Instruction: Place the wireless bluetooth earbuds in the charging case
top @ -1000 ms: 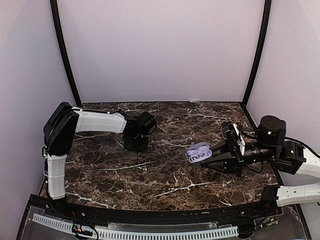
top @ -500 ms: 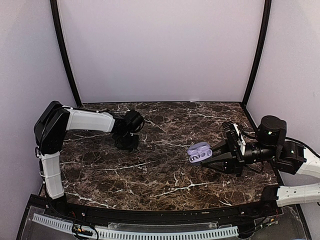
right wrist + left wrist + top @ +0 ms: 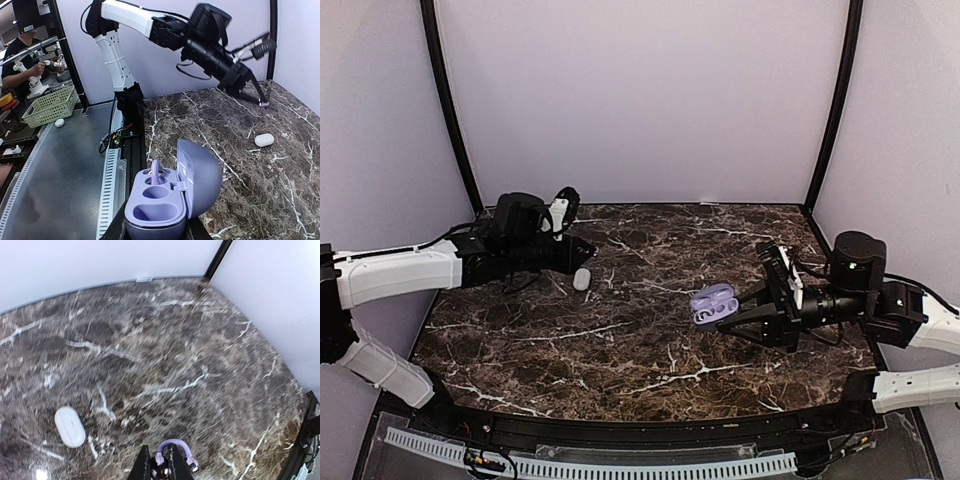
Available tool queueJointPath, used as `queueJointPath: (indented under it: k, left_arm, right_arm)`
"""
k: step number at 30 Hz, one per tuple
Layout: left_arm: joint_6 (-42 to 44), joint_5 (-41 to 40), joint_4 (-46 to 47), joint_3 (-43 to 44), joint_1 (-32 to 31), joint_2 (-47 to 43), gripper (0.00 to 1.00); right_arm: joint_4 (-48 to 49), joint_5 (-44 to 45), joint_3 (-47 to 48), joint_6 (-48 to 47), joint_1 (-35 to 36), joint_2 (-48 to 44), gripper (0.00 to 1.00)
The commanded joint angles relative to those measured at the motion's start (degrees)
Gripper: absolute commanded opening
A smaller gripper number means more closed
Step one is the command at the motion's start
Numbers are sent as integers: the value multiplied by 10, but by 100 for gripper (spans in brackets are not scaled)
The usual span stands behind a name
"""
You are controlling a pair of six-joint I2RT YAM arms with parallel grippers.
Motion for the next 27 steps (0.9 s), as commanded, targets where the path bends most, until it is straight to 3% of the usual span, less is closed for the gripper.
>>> queueJointPath:
  k: [1,6,10,13,15,18,23,27]
  left_arm:
    - [27,-27,38,13,-13,-9,3]
    - [-150,-170,-65,24,-58,48,0]
    - [-292,-173,-90,14,-98,84,1]
    - [-305,-155,-98,21,-124,116,1]
    - [-254,-122,-89,27,-127,135,0]
    - [-91,-29,-99,53,-128,170,4]
    - [163,52,-264,154,-128,281,11]
    - [274,116,-254,170,-128,282,12]
  right_arm:
    - [47,39,7,25,2,7,0]
    - [45,72,13,24,2,10,0]
    - [41,76,6,23,2,3,0]
    - [36,76,6,20,2,-3,0]
    - [29,78,7,16,2,-6,0]
    - [22,76,7,12,2,-12,0]
    - [24,73,0,10,2,-21,0]
    - [30,74,-2,10,2,-22,0]
